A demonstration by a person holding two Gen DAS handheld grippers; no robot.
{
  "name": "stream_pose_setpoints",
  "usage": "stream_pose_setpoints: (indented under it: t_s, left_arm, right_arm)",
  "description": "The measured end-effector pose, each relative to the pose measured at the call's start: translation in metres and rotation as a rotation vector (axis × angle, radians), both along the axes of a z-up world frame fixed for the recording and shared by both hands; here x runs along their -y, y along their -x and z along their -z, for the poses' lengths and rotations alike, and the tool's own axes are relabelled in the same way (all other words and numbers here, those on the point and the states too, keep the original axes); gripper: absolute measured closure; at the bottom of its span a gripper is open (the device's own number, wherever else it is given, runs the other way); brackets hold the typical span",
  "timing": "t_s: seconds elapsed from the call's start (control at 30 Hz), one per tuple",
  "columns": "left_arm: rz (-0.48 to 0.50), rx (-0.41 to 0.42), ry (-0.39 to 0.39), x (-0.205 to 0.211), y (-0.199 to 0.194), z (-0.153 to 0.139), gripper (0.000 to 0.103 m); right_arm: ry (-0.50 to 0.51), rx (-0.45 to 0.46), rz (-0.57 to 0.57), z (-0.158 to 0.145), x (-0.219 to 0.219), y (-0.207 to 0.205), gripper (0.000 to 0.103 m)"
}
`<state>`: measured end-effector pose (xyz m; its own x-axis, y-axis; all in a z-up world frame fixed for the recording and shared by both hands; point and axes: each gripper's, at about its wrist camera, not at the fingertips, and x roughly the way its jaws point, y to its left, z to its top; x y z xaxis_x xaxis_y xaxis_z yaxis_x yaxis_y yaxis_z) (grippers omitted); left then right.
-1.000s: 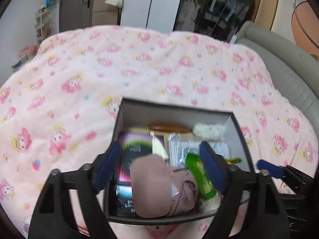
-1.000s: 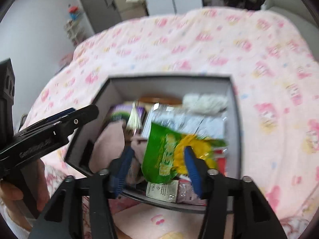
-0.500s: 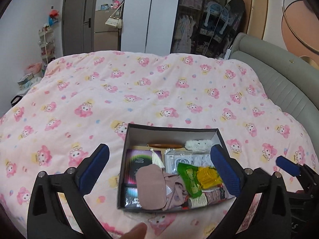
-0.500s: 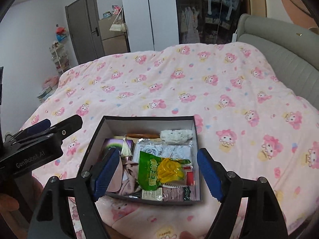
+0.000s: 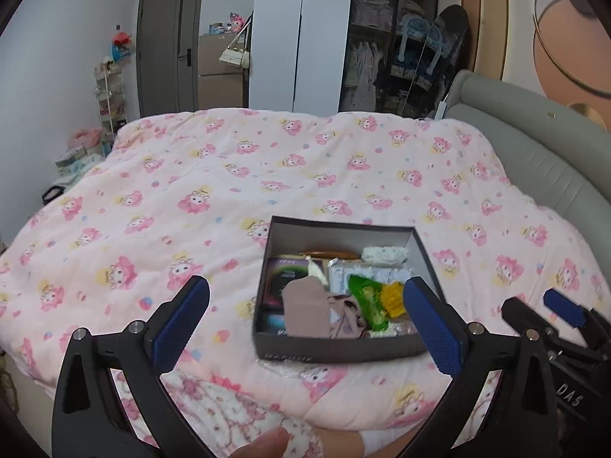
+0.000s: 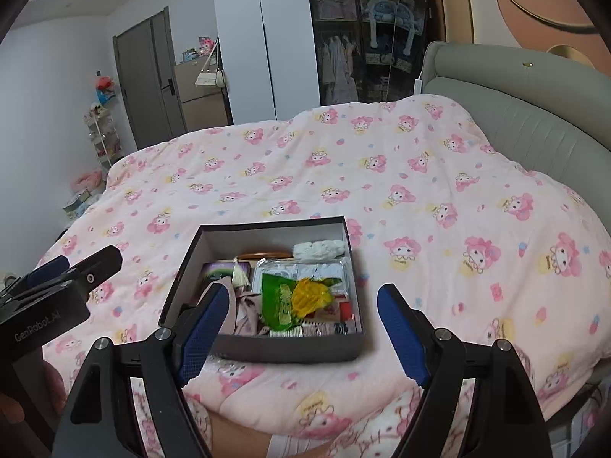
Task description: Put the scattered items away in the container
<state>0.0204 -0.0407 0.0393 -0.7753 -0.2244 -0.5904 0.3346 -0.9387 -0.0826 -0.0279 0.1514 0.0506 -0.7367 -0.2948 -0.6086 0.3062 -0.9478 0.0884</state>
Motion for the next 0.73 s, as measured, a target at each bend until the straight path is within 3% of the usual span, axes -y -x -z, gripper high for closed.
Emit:
stream_pose_setpoints:
  t_s: [0.23, 0.5, 0.73]
  left_arm:
    - [-0.031, 0.004, -0.049, 0.000, -0.017, 0.012, 0.001]
    - [0.021, 0.012, 0.004, -0.013, -0.022, 0.018, 0.001]
    - [0.047, 0.017, -0.028, -0.016, -0.019, 0.022, 0.001]
  right_arm:
    - [0.007, -0.023, 0.008, 0.005, -0.003, -0.018, 0.025]
    - [-0.019, 0.011, 0.018, 0.019, -0.004, -0.016, 0.025]
    - [-0.019, 0.021, 0.002, 0.023, -0.003, -0.014, 0.025]
